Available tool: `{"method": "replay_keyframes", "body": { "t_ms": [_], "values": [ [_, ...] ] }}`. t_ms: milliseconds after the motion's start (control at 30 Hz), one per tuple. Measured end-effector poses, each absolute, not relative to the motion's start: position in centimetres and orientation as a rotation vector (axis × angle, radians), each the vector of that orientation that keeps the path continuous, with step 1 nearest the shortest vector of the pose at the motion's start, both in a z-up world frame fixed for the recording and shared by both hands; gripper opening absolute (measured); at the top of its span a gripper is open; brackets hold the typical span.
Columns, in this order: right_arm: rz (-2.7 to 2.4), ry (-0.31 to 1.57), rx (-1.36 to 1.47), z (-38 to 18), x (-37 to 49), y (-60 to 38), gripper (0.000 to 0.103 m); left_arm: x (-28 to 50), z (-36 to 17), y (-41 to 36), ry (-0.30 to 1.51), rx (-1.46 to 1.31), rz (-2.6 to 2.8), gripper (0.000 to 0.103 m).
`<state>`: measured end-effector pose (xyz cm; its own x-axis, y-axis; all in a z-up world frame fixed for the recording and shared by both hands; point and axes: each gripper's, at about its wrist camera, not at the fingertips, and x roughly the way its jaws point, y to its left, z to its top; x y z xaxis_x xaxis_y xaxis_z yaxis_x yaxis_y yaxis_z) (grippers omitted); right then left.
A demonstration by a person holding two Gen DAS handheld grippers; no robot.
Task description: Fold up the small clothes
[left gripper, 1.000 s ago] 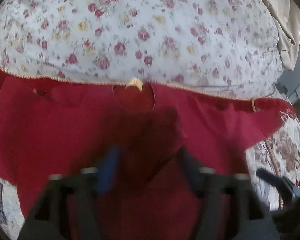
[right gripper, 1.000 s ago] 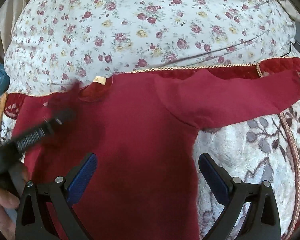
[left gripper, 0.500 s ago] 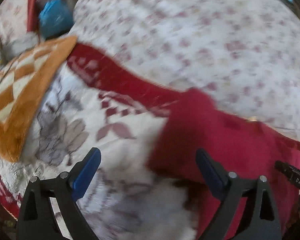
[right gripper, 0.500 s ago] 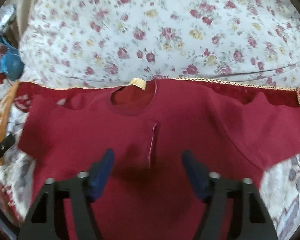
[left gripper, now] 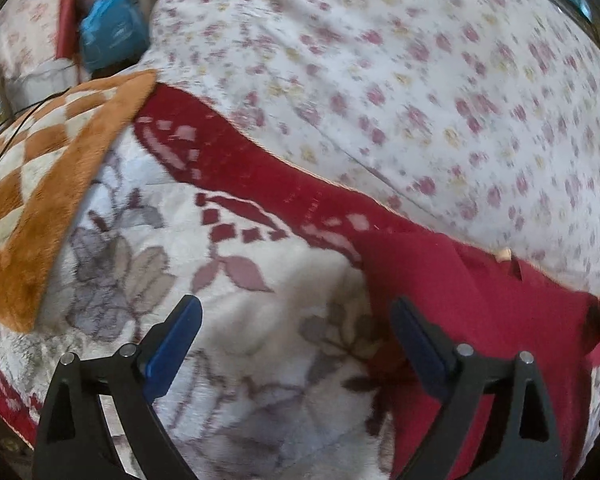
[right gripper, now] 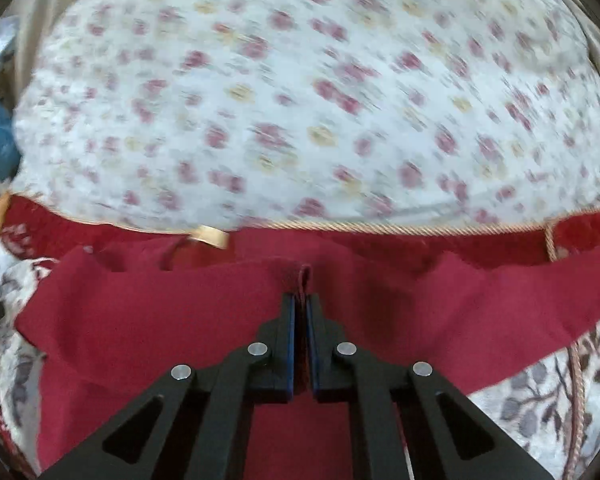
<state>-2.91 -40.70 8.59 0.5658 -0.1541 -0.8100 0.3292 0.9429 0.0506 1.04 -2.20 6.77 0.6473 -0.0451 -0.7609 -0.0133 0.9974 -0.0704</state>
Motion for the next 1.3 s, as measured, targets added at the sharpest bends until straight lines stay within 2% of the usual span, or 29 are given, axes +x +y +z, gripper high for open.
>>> {"method": "replay_keyframes", "body": {
  "t_ms": [267, 367, 433, 500, 533, 667, 900, 1000, 1100, 1133, 1267, 1300],
  "values": [
    [-0.394, 0.971, 0.140, 6.1, -2.9, -42.7, 0.006, 1.2, 6.4, -6.1, 0.827, 0.023, -0.068, 0.095],
    [-0.377, 1.014, 0.151, 5.6, -2.5, -43.3, 0.008, 2.0, 5.0, -7.4, 0.870, 0.117, -0.044, 0.095],
    [-0.419, 0.995, 0.185, 6.5, -3.3, -43.9, 0.019, 2.8, 3.5, -8.0, 0.932, 0.205, -0.002, 0.095],
    [-0.426, 0.928, 0.203, 8.3, -4.4, -43.5, 0.047, 2.8, 3.1, -7.4, 0.945, 0.184, 0.007, 0.095],
    [-0.383, 0.906, 0.215, 9.0, -4.5, -42.9, 0.050, 2.7, 3.4, -7.1, 0.942, 0.167, 0.011, 0.095],
    [-0.105, 0.919, 0.268, 9.5, -2.6, -38.1, 0.050, 2.5, 4.0, -6.7, 0.920, 0.177, 0.036, 0.095],
    [0.059, 1.032, 0.150, 4.4, 4.1, -28.9, 0.050, 3.1, 2.6, -6.9, 0.962, 0.190, 0.021, 0.095],
    [-0.010, 1.029, 0.085, 2.9, 5.1, -28.3, 0.050, 3.3, 2.7, -7.0, 0.965, 0.201, 0.022, 0.095],
    [-0.016, 1.042, 0.097, 4.0, 3.6, -28.6, 0.051, 3.2, 3.2, -6.8, 0.959, 0.182, 0.025, 0.095],
    [-0.006, 1.042, 0.099, 4.5, 2.9, -28.8, 0.052, 3.2, 3.4, -6.8, 0.954, 0.178, 0.026, 0.095],
    [-0.097, 1.028, 0.060, 4.7, -0.8, -30.6, 0.076, 2.5, 5.1, -6.5, 0.908, 0.118, 0.013, 0.095],
    [-0.104, 1.055, 0.067, 4.0, -1.3, -31.2, 0.076, 2.3, 5.6, -6.5, 0.894, 0.104, 0.011, 0.095]
  ]
}}
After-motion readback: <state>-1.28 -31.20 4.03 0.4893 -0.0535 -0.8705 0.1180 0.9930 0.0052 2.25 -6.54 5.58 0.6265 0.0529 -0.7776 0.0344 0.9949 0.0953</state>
